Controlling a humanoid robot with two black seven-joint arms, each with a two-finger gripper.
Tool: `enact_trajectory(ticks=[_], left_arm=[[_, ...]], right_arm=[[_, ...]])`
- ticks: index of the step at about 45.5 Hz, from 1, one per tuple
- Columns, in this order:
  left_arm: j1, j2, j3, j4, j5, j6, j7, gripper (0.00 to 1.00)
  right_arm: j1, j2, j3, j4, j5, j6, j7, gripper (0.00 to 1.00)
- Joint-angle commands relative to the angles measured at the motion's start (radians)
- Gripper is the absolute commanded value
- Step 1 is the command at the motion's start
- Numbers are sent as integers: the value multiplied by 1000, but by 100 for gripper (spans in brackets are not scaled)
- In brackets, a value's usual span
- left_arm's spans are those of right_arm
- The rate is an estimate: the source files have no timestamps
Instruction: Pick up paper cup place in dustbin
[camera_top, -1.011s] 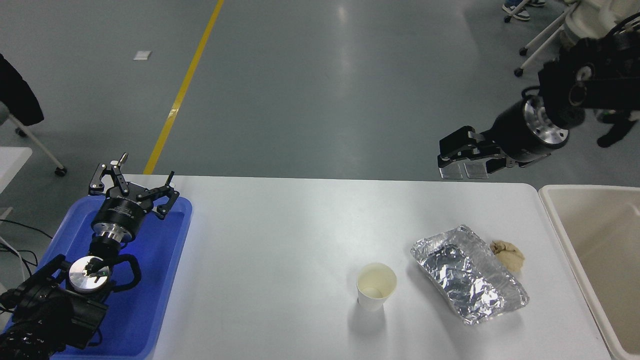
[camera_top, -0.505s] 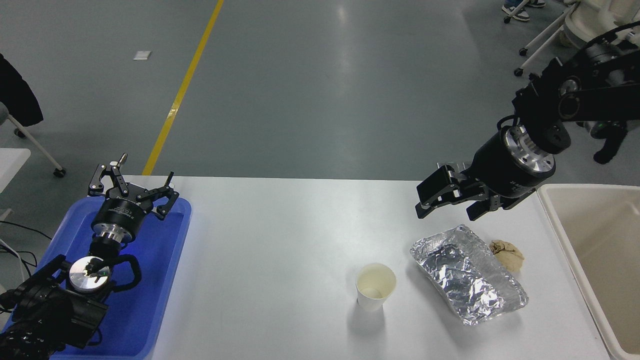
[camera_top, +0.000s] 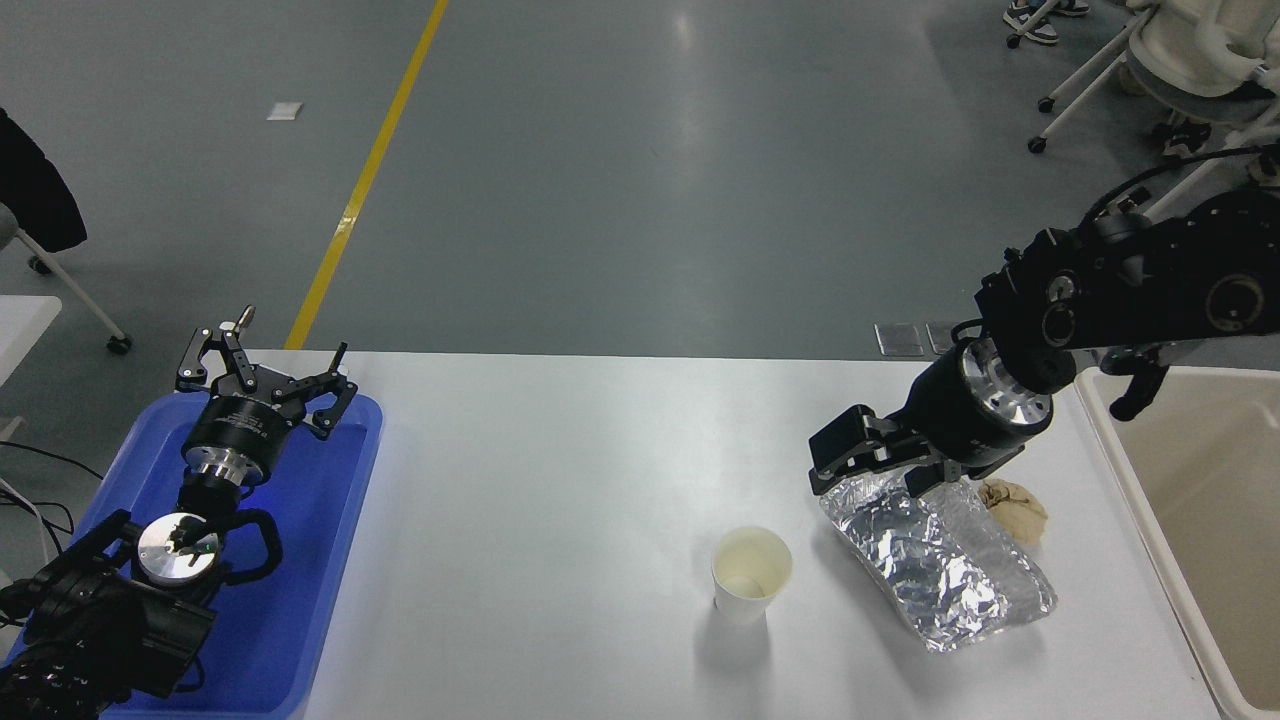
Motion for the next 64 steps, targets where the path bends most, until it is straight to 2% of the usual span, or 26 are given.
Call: enact_trajectory(ticks=[1, 16, 38, 43, 47, 53, 57, 59, 64], left_arm=[[0, 0, 1, -1, 0, 0, 1, 100], [0, 0, 1, 0, 0, -1, 1, 100], [0, 0, 1, -1, 0, 0, 1, 100], [1, 0, 1, -1, 0, 0, 1, 100], [1, 0, 1, 0, 0, 0, 1, 100], [0, 0, 1, -1, 0, -1, 1, 100], [0, 0, 1, 0, 0, 0, 1, 100], [0, 0, 1, 0, 0, 0, 1, 100], [0, 0, 1, -1, 0, 0, 1, 100]], right_arm=[[-130, 71, 27, -78, 0, -55, 0, 100], [-289, 152, 67, -177, 0, -114, 0, 100], [-437, 173, 59, -256, -2, -285, 0, 97], [-446, 181, 52, -257, -11, -310, 2, 82], [-444, 181, 50, -257, -13, -310, 2, 54], [-435, 180, 49, -256, -22, -309, 11, 19], [-429, 181, 50, -254, -27, -309, 14, 9], [-424, 181, 50, -254, -27, -309, 15, 0], [-409, 181, 49, -254, -27, -309, 14, 0]])
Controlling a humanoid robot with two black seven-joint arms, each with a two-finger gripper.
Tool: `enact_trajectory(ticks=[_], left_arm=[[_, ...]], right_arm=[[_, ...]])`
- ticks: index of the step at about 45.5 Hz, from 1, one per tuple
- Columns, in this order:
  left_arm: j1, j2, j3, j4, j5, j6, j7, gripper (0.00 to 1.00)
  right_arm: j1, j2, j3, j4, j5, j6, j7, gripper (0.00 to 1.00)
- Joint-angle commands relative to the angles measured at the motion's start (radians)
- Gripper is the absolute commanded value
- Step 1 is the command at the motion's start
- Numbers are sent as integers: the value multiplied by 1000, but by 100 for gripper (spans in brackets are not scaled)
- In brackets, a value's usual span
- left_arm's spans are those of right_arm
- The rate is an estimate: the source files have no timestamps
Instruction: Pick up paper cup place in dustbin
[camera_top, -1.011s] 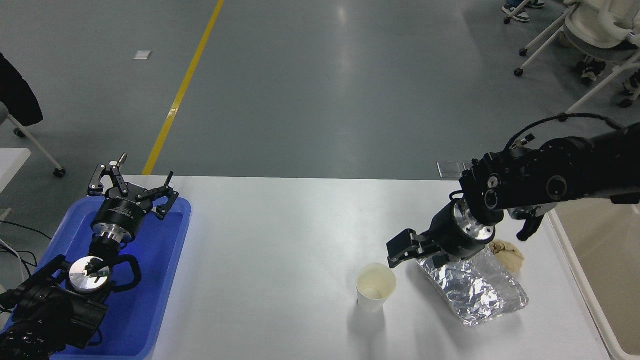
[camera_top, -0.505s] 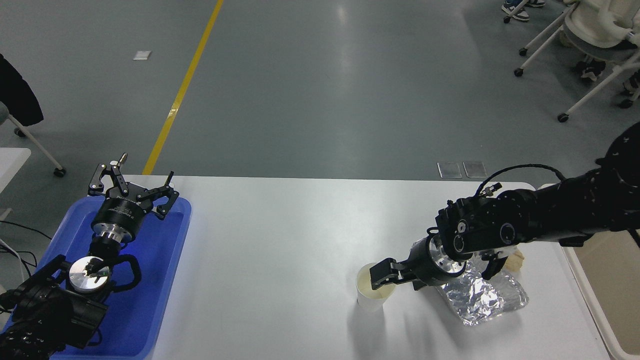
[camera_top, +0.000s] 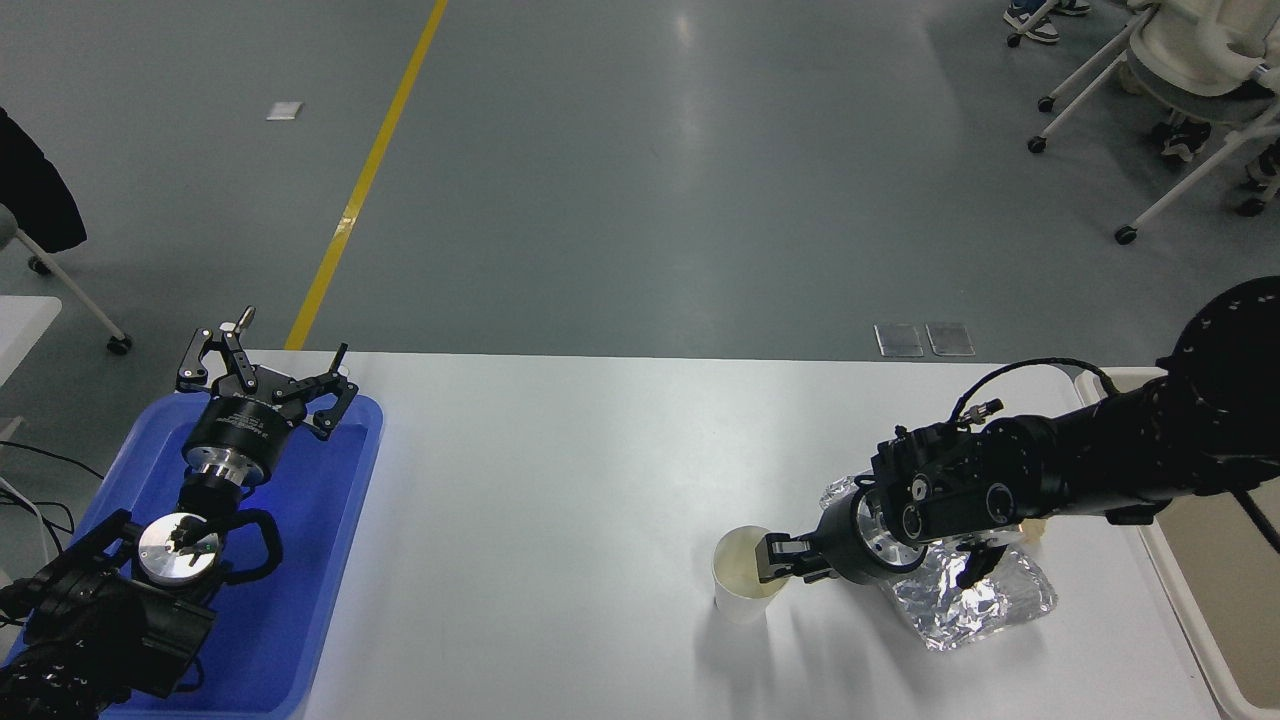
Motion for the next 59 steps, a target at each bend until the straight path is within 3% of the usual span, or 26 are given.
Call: enact_trajectory(ticks=[1, 18, 42, 59], left_arm=[[1, 0, 0, -1, 0, 0, 0, 100], [-1, 0, 0, -1, 0, 0, 0, 100], [1, 0, 0, 1, 0, 0, 0, 100], [-1, 0, -2, 1, 0, 0, 0, 100]], right_arm=[[23, 2, -3, 0, -7, -7, 4, 0], [213, -70, -14, 14, -17, 20, 22, 0], [678, -341, -6, 78, -10, 293, 22, 0], [750, -427, -14, 35, -23, 338, 21, 0]])
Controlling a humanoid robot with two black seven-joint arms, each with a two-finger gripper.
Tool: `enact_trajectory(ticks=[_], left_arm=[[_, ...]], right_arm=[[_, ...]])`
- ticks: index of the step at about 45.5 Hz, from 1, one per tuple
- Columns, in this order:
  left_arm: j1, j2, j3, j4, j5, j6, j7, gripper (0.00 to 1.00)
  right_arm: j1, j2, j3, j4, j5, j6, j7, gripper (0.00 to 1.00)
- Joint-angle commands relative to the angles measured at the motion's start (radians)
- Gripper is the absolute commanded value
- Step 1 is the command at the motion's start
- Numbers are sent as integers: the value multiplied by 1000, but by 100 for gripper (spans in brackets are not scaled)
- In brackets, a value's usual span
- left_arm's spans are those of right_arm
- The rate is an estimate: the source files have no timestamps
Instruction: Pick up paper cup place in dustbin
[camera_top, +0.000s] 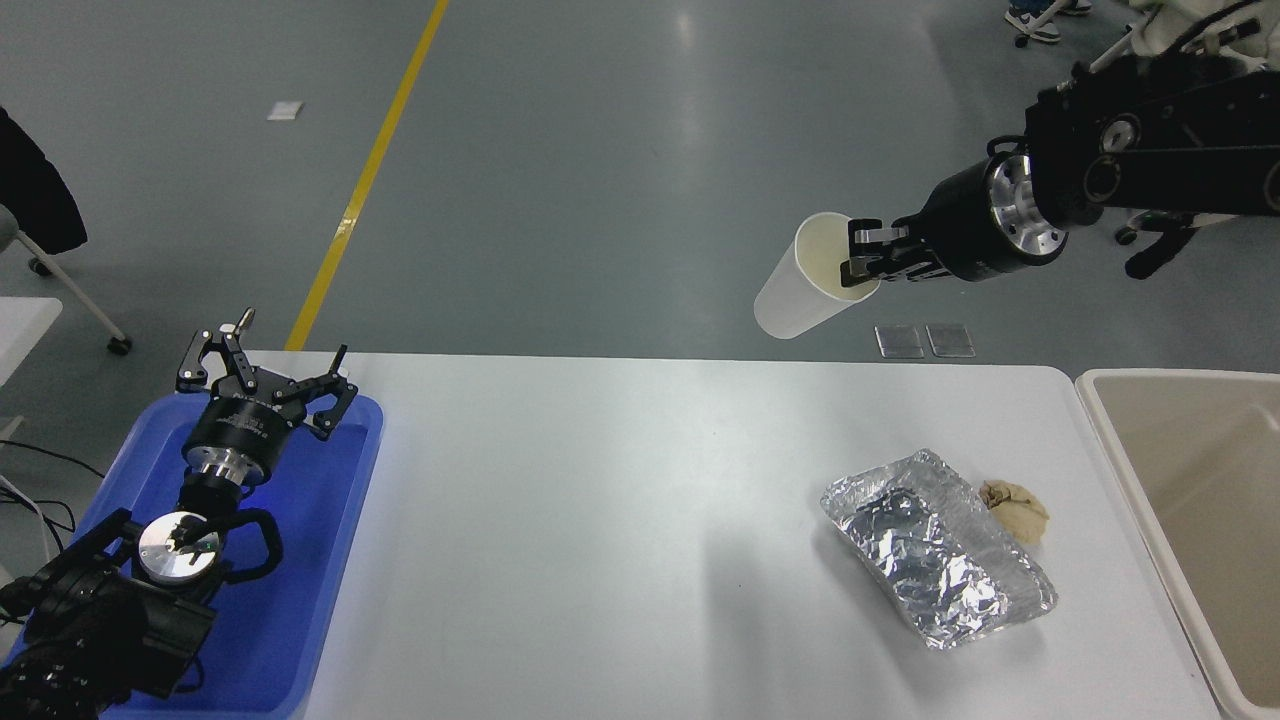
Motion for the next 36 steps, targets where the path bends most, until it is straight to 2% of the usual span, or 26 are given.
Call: enact_trajectory(ticks=[1, 14, 20, 28, 36], left_arm=[[-1, 0, 0, 0, 0, 0, 0, 100], [0, 0, 0, 0, 0, 0, 0, 100], [-1, 0, 0, 0, 0, 0, 0, 100], [0, 0, 0, -1, 0, 0, 0, 100], [-1, 0, 0, 0, 0, 0, 0, 100]], right_arm=[[46, -55, -8, -54, -4, 25, -1, 0], [-138, -121, -155, -304, 47, -70, -11, 0], [-294, -150, -198, -494, 74, -126, -14, 0], [-575, -159, -199, -802, 183, -148, -23, 0], [-744, -187, -186, -881, 246, -251, -50, 0]])
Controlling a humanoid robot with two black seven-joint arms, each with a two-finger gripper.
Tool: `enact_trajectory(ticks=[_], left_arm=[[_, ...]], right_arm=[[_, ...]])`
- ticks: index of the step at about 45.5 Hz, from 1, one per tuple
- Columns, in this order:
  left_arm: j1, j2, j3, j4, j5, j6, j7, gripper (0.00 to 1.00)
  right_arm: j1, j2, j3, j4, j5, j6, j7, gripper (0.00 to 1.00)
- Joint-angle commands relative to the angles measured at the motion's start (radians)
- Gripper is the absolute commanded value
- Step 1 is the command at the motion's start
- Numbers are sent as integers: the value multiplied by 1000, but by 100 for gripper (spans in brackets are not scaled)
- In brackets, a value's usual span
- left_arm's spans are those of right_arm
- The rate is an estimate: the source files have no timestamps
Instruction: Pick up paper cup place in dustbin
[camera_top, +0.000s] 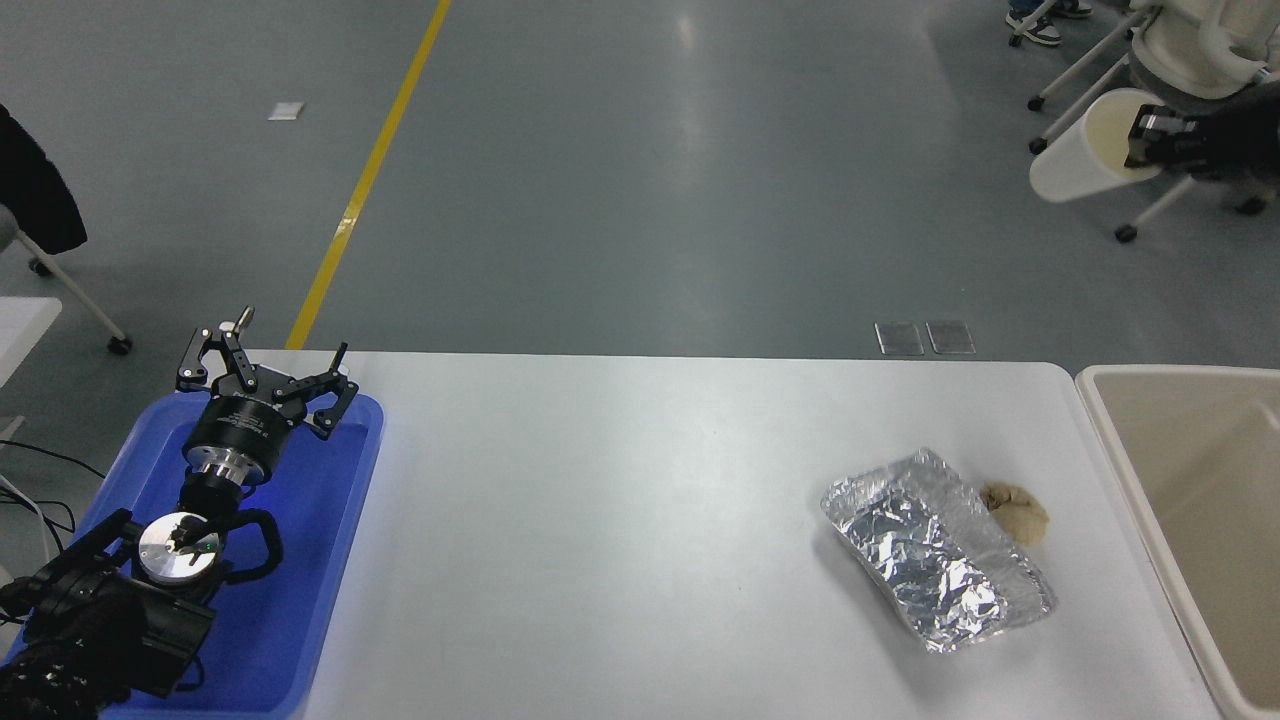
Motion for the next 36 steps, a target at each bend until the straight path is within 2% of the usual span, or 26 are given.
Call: enact_trajectory(ticks=[1, 8, 20, 26, 36], left_arm=[[-1, 0, 0, -1, 0, 0, 0, 100], [-1, 0, -1, -1, 0, 0, 0, 100], [1, 0, 0, 1, 0, 0, 0, 100], [1, 0, 0, 1, 0, 0, 0, 100], [1, 0, 0, -1, 0, 0, 0, 100]], right_arm=[[-272, -40, -4, -197, 86, -128, -23, 0], [-417, -64, 57, -199, 89, -254, -23, 0], [-722, -67, 328, -309, 94, -383, -34, 0], [-887, -23, 523, -416, 94, -400, -38, 0], [-1023, 60, 634, -490, 94, -428, -38, 0]])
